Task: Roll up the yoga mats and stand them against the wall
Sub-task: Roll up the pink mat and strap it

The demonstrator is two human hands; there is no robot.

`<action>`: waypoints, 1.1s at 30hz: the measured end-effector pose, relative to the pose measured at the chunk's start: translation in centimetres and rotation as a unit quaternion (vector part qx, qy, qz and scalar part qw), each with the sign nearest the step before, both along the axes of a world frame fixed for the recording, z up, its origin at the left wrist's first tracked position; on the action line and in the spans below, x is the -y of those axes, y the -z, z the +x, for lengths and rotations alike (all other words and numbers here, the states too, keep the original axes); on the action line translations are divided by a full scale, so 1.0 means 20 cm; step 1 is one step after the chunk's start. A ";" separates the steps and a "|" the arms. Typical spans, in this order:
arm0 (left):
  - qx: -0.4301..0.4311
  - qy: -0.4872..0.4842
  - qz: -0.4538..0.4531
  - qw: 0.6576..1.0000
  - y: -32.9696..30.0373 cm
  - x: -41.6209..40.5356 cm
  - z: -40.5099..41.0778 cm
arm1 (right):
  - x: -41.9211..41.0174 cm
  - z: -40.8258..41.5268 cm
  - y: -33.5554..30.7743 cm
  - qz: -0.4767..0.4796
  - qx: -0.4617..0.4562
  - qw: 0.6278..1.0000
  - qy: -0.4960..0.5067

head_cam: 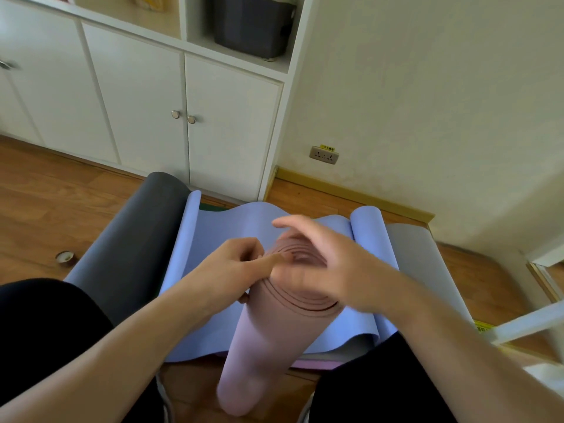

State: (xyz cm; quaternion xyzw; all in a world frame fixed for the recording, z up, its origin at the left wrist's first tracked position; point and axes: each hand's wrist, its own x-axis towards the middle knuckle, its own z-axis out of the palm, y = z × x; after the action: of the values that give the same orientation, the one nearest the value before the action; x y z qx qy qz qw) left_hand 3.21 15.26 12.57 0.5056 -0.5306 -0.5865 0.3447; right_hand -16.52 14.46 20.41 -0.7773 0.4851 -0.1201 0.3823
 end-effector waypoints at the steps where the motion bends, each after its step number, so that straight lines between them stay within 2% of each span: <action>1: -0.001 0.001 -0.008 1.000 0.00 -0.01 -0.01 | 0.02 -0.01 -0.04 0.006 0.048 0.998 0.032; 3: 0.000 0.001 -0.013 1.000 0.00 -0.01 -0.02 | 0.07 0.00 -0.11 -0.081 0.085 0.985 0.129; 5: 0.005 -0.005 -0.017 1.000 0.01 -0.01 -0.02 | 0.11 0.02 -0.07 -0.221 0.006 0.958 0.181; 6: 0.011 -0.008 -0.020 1.000 0.01 -0.01 -0.01 | 0.11 0.05 -0.03 -0.235 -0.069 0.955 0.166; 8: 0.017 -0.013 -0.028 0.999 0.01 -0.02 -0.02 | 0.10 0.10 0.09 -0.146 -0.236 0.956 0.095; 9: 0.014 -0.017 -0.030 0.999 0.01 -0.03 -0.02 | 0.10 0.12 0.13 -0.114 -0.277 0.951 0.072; 14: 0.001 -0.029 -0.030 0.999 0.02 -0.06 -0.01 | 0.13 0.12 0.02 -0.080 -0.164 0.976 0.119; 16: -0.004 -0.024 -0.031 0.999 0.01 -0.06 -0.01 | 0.17 0.10 -0.03 -0.105 -0.116 0.973 0.167; 18: -0.007 -0.024 -0.036 0.999 0.02 -0.06 -0.01 | 0.16 0.11 0.01 -0.164 -0.149 0.962 0.159; 21: -0.003 -0.031 -0.042 0.999 0.02 -0.06 -0.01 | 0.11 0.15 0.11 -0.130 -0.252 0.954 0.093; 26: -0.001 -0.037 -0.049 0.998 0.02 -0.05 0.00 | 0.17 0.12 0.05 -0.180 -0.173 0.959 0.131; 28: 0.006 -0.038 -0.049 0.998 0.02 -0.05 0.00 | 0.14 0.14 0.10 -0.166 -0.274 0.944 0.080; 30: 0.007 -0.044 -0.056 0.997 0.02 -0.05 0.00 | 0.12 0.15 0.11 -0.152 -0.300 0.939 0.072; 33: 0.005 -0.059 -0.070 0.996 0.01 -0.05 -0.01 | 0.11 0.12 0.05 -0.132 -0.153 0.976 0.087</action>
State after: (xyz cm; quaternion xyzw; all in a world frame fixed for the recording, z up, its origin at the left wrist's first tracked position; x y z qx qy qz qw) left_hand 2.96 16.32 12.35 0.5133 -0.5415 -0.5241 0.4107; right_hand -14.16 12.19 19.35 -0.7851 0.5830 -0.0956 0.1858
